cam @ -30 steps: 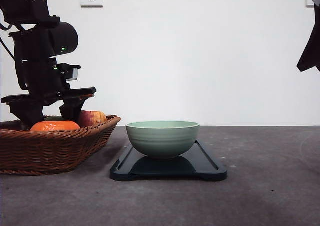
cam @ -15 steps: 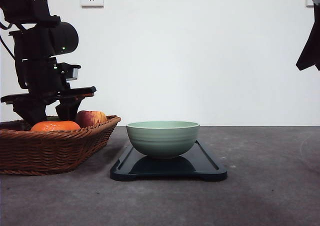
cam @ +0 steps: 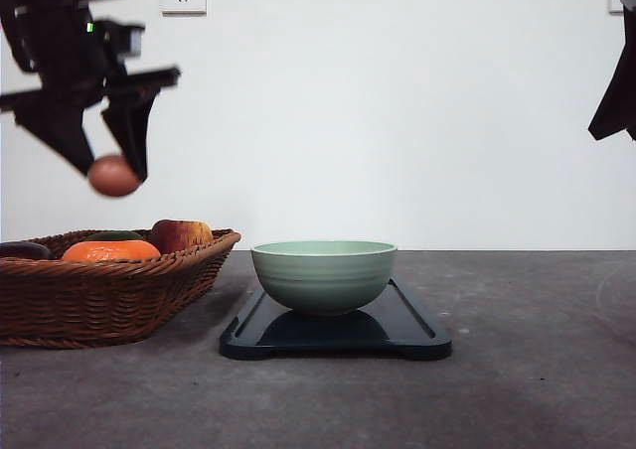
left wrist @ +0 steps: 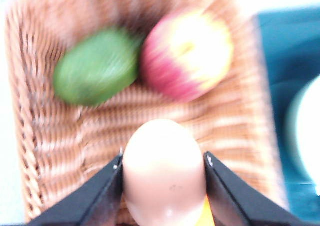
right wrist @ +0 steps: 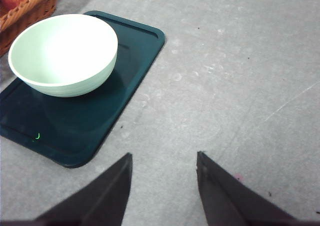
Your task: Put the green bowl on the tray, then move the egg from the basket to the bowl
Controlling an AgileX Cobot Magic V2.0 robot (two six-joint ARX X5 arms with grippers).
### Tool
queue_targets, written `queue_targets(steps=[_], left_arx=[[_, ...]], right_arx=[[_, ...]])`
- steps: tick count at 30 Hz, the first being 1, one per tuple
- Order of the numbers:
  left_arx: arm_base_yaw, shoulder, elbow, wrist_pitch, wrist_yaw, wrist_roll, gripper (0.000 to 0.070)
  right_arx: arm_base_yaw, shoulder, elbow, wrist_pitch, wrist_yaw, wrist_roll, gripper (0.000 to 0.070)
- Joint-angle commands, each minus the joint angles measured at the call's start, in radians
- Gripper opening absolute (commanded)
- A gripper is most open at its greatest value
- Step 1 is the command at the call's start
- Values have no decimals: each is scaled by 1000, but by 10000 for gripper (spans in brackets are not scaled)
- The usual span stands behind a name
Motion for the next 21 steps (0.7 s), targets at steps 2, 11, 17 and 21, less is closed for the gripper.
queue_targets(steps=[2,11,17,21], left_arx=[[-40,-23,24,57,27,11,225],[-179,-15,24,343,83,6,224],[-271,34,24,412,82,7,224],[-318,104,24,414,78,14,224]], right_arx=[[3,4,2,11,3,-7,255],[3,4,2,18,3,-7,255],[3,4,2,18,3,-7,255],[3,4,2,18,2,-7,255]])
